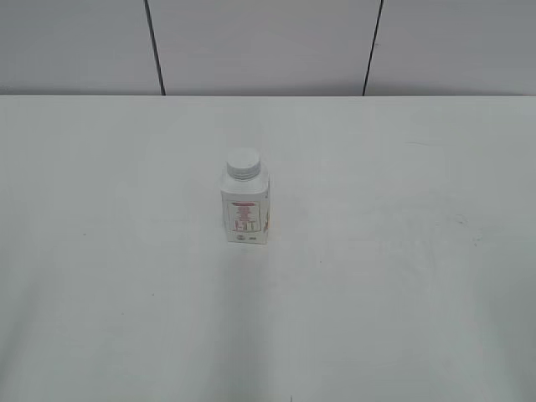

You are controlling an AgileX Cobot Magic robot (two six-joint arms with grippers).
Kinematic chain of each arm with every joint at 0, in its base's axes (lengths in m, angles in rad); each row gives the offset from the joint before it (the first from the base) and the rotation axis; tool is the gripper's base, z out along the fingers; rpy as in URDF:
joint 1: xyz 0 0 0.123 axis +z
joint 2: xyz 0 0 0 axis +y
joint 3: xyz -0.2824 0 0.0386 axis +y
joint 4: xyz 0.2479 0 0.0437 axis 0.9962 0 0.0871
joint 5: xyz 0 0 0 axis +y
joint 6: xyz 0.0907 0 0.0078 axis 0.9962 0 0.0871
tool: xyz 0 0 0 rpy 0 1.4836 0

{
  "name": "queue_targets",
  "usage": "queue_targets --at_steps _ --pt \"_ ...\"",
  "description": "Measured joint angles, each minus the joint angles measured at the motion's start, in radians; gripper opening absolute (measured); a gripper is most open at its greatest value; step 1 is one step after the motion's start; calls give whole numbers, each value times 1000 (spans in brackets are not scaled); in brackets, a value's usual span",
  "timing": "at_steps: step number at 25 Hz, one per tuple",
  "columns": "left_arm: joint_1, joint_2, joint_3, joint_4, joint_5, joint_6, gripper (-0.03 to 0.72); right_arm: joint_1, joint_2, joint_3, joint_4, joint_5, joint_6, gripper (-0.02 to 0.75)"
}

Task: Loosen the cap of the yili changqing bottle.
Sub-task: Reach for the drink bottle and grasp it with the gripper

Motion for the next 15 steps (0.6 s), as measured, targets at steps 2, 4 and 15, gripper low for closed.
queue_targets --at_steps 2,4,15 --pt "0 0 0 4 -2 0 460 0 0 0 0 0 0 575" --pt "0 0 -6 7 -17 0 460 0 0 0 0 0 0 575" --pt "0 9 68 42 -600 0 460 0 0 0 0 0 1 575"
